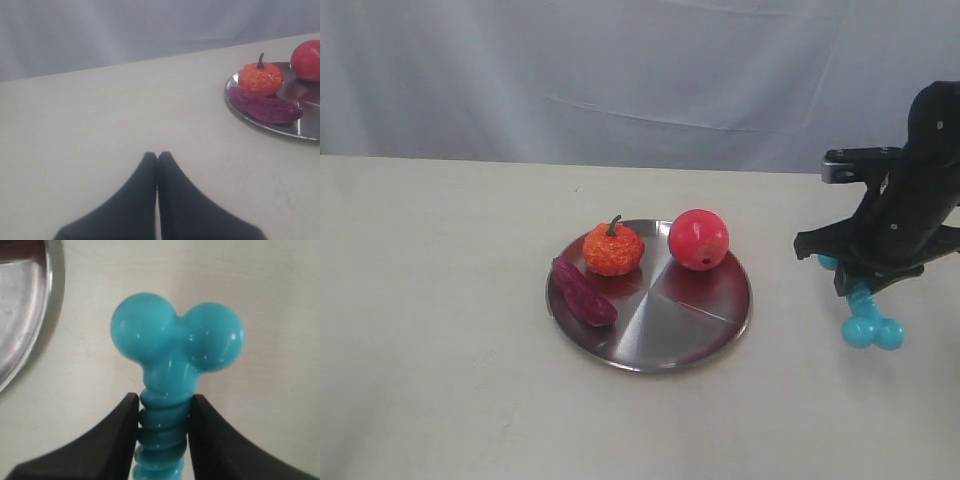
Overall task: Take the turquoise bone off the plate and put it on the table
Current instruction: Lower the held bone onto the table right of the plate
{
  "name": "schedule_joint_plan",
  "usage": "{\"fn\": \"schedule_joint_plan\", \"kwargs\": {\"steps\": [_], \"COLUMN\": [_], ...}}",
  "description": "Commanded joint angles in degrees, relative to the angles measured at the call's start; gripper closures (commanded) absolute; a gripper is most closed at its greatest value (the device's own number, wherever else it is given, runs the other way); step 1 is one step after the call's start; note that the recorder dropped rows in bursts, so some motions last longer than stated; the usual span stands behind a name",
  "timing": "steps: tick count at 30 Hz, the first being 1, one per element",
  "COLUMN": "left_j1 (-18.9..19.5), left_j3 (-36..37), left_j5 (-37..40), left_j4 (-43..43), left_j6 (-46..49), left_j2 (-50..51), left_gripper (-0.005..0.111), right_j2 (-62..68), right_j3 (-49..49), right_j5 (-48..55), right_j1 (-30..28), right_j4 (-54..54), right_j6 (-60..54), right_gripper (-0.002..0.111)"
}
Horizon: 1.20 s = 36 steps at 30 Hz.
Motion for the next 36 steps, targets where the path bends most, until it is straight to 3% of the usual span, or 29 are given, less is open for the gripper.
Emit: {"fn": "schedule_joint_plan", "kwargs": {"steps": [1,15,36], "left_j1": [-0.13,-0.13,-0.13], "left_j3": [0.19,0.19,0.19], "left_j5": [-0.04,-0.04,-0.04], "left_j4": [0.05,0.05,0.05], "left_j6": [0.02,0.02,0.02], "left_j2": [-0.07,-0.07,-0.07], "left_gripper": [0.107,0.107,0.107], "right_j2": [2.43,8.06,10.26], "right_j3": [-0.02,-0.28,-3.36], "right_j5": [-2.74,-8.93,-9.13], "right_j1": [-0.44,-0.28,2.47], "right_j4": [0.71,2.05,2.22], "right_j6": [-0.24,-0.25,-1.70], "right_gripper": [0.109,0.109,0.109]}}
